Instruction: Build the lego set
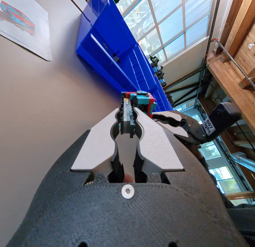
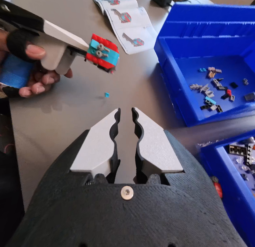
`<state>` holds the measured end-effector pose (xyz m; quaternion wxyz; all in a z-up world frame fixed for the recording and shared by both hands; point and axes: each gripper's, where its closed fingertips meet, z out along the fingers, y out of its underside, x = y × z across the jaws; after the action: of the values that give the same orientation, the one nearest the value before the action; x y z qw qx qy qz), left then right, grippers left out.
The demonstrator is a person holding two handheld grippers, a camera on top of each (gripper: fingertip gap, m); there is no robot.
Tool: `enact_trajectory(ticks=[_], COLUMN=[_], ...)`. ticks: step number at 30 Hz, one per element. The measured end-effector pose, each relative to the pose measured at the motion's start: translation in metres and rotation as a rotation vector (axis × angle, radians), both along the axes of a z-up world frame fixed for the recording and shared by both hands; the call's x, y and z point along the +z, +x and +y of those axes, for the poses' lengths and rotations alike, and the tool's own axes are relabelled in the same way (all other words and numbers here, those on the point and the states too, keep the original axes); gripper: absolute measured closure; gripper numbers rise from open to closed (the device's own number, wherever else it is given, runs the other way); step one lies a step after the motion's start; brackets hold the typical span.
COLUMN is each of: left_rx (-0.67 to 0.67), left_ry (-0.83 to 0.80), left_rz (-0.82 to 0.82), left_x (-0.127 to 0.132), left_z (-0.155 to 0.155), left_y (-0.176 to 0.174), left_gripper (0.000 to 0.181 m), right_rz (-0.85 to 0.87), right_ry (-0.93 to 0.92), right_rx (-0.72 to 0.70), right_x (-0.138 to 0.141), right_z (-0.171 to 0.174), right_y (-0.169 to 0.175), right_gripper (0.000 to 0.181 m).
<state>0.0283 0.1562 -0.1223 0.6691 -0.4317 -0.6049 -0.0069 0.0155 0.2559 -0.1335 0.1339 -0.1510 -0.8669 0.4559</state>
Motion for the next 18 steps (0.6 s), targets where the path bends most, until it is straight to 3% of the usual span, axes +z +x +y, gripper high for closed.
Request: enact_trajectory(ticks=[6,18], left_rx=[0.062,0.144], left_ry=[0.062,0.040], left_rz=[-0.029,-0.034], left_x=[-0.001,-0.003], left_z=[-0.018,-0.055], left_y=[-0.003,0.002], left_gripper=[0.166,0.167], right_rz=[-0.050,-0.070], right_ry=[-0.007,0.039], right_rx=[0.011,0.216], right_x=[-0.011,-0.026], right_z=[-0.012,-0.095], right_y=[0.008,0.033], right_gripper=[0.166,0.168])
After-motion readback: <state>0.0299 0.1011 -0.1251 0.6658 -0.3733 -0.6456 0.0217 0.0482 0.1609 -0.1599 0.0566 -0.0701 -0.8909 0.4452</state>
